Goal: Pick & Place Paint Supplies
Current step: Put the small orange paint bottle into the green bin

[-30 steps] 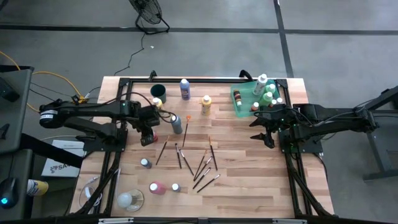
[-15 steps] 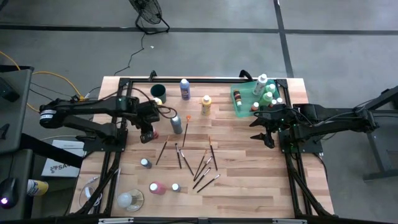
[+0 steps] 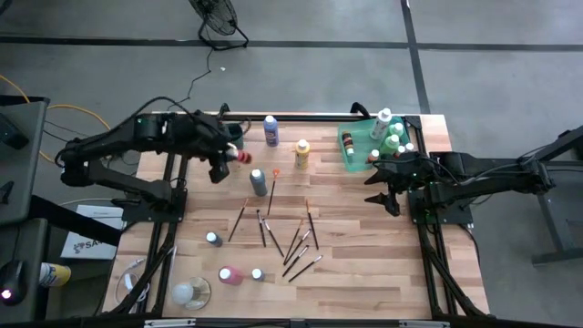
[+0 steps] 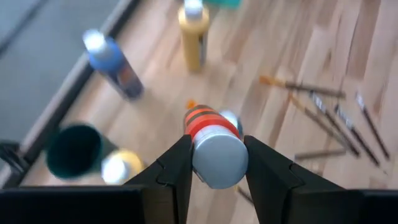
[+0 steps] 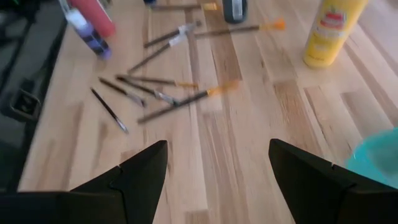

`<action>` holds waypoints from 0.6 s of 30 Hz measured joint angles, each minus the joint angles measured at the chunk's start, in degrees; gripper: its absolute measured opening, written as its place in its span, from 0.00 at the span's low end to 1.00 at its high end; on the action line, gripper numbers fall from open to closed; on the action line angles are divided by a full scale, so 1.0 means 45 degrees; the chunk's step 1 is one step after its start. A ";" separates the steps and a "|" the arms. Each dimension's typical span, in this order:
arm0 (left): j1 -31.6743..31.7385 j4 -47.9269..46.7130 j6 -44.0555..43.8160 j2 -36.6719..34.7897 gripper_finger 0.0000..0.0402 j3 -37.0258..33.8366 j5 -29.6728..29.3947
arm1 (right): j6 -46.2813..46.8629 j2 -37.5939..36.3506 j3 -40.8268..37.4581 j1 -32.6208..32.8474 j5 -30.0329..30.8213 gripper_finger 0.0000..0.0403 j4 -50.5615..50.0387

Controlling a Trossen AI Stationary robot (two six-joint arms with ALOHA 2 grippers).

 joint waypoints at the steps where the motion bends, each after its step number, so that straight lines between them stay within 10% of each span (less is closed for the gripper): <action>1: -0.0003 0.0040 0.0158 0.0166 0.30 0.0377 -0.0100 | 0.0046 0.0005 0.0000 0.0000 -0.0031 0.68 0.0306; 18: 0.0002 0.1523 0.2814 0.5620 0.30 0.5009 0.1116 | -0.2686 0.2566 0.0418 0.0000 0.1382 0.68 0.8519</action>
